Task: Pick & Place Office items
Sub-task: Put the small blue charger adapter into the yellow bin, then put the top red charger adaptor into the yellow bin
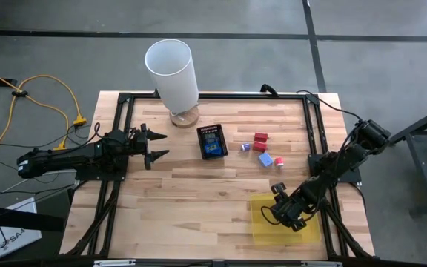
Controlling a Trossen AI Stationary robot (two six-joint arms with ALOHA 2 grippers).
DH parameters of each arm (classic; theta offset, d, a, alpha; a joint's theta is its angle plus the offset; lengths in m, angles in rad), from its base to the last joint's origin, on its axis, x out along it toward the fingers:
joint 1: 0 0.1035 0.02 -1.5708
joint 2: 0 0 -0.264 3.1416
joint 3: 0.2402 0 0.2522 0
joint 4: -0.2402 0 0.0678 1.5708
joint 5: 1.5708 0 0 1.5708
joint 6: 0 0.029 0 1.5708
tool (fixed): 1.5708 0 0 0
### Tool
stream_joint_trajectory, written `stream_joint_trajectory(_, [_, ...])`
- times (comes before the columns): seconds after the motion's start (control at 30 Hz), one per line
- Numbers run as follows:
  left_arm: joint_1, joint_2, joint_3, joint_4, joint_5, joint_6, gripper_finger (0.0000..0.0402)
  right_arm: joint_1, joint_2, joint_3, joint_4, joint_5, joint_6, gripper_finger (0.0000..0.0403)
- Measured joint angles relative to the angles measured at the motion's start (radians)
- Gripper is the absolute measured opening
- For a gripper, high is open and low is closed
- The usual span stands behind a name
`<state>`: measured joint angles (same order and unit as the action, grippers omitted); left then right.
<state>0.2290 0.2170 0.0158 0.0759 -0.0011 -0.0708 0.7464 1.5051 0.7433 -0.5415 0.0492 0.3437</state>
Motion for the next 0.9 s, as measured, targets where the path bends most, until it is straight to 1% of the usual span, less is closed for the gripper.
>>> stream_joint_trajectory(0.1, [0.000,0.000,0.000,0.000,0.000,0.000,0.0308,0.000,0.000,0.000,0.000,0.000,0.000,0.0186])
stream_joint_trajectory(0.2, [0.000,0.000,0.000,0.000,0.000,0.000,0.0308,0.000,0.000,0.000,0.000,0.000,0.000,0.0193])
stream_joint_trajectory(0.9, [0.000,0.000,0.000,0.000,0.000,0.000,0.0308,-0.005,-0.001,0.000,0.011,0.000,-0.004,0.0190])
